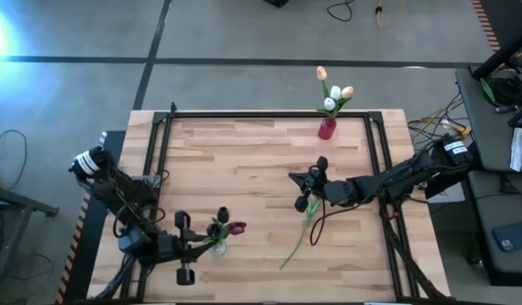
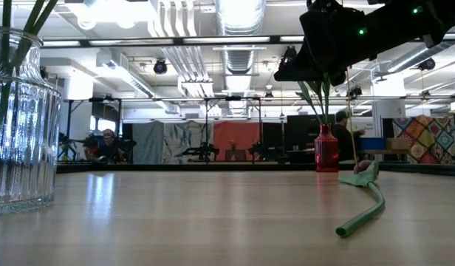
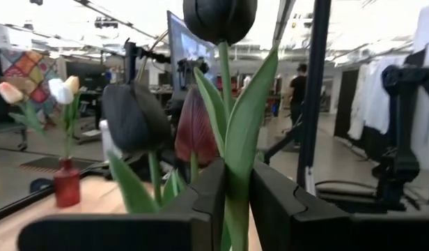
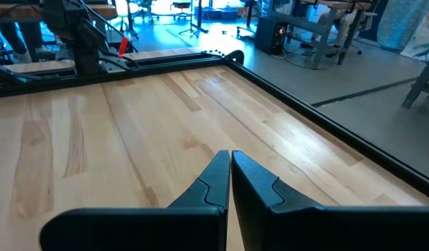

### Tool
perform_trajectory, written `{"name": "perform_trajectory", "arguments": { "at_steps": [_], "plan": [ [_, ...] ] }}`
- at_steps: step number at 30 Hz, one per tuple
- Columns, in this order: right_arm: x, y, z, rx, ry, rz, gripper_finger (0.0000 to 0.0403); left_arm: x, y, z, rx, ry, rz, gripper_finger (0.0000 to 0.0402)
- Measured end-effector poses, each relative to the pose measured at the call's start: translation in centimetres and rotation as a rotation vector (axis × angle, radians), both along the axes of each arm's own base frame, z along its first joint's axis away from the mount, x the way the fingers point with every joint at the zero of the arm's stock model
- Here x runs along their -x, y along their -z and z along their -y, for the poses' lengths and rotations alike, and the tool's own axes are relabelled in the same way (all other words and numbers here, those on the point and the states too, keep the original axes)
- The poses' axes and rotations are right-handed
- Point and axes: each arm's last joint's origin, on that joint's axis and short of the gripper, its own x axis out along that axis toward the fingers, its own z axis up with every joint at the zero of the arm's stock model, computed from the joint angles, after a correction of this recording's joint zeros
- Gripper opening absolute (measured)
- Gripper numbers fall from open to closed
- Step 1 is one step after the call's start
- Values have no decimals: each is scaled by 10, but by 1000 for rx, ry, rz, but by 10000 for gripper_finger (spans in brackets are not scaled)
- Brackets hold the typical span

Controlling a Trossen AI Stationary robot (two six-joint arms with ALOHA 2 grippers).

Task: Sort flowers into vase by color
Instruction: Put the black flower into the transparent vase

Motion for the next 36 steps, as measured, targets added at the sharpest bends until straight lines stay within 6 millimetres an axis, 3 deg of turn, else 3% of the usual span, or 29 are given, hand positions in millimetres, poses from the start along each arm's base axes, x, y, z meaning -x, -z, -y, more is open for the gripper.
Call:
{"name": "perform_trajectory", "arguments": {
  "at_steps": [15,30,36],
  "plan": [
    [0,0,0,-1,0,0,9,9,9,6,-43,-118,-119,46],
    [0,0,0,-1,0,0,9,16,3,11,-37,-93,-113,130],
    [0,0,0,0,0,0,9,24,-4,8,-40,-155,-151,141]
  ]
}}
